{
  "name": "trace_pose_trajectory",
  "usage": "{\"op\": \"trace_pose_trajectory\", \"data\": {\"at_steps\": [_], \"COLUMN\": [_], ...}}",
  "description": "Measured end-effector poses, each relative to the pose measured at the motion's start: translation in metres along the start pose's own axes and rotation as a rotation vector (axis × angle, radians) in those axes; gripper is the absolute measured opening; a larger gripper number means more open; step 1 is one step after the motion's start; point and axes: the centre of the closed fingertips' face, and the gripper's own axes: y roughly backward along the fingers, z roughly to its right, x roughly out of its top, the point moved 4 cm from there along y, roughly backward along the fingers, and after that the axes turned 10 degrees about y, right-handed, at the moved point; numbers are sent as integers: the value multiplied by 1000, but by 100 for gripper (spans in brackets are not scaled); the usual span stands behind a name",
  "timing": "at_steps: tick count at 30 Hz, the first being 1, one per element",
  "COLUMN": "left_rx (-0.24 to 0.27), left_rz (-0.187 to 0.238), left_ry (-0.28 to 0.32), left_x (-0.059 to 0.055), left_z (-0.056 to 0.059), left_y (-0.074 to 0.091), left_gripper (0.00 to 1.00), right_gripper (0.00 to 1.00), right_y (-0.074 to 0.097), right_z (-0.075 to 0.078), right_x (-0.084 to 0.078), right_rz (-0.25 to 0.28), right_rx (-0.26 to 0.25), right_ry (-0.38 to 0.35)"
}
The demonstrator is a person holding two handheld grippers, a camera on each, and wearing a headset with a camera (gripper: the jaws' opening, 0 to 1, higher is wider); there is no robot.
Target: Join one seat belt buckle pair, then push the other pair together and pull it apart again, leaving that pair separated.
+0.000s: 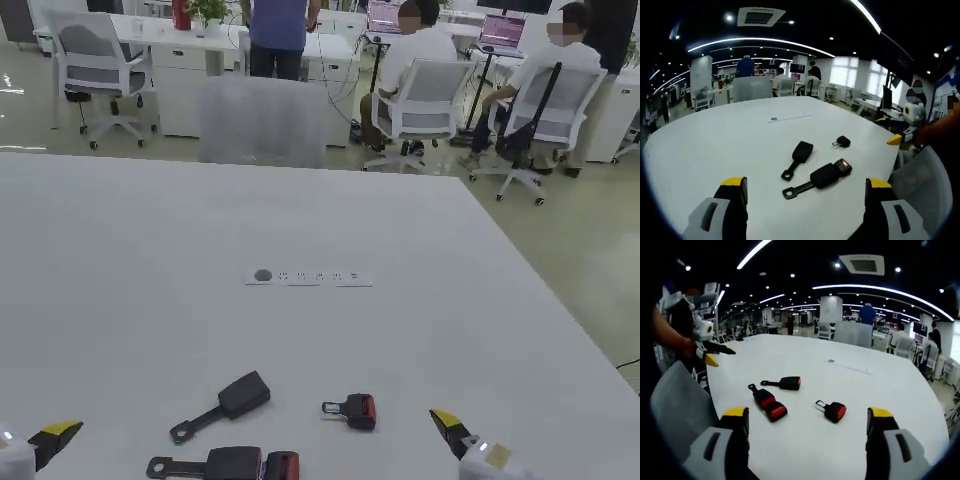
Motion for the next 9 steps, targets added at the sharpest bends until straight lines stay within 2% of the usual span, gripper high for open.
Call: {"op": "trace_pose_trajectory", "data": {"at_steps": [2,4,9], "left_rx": [5,7,-10], "left_rz": [-11,-14,4], "left_ry": [5,5,-9], "left_x": [-5,-5,3], "left_z": [-1,0,3], "left_y": [-1,-1,1], "left_gripper": [100,100,100], "right_gripper": [100,100,99], "right_y": [0,-1,-3], "right_z": [-3,-3,-2], "right_x": [-2,-6,-10], "right_rz": [-7,-18,-36], "right_rx": [1,3,-1], "right_ry": [-5,-5,-9]}}
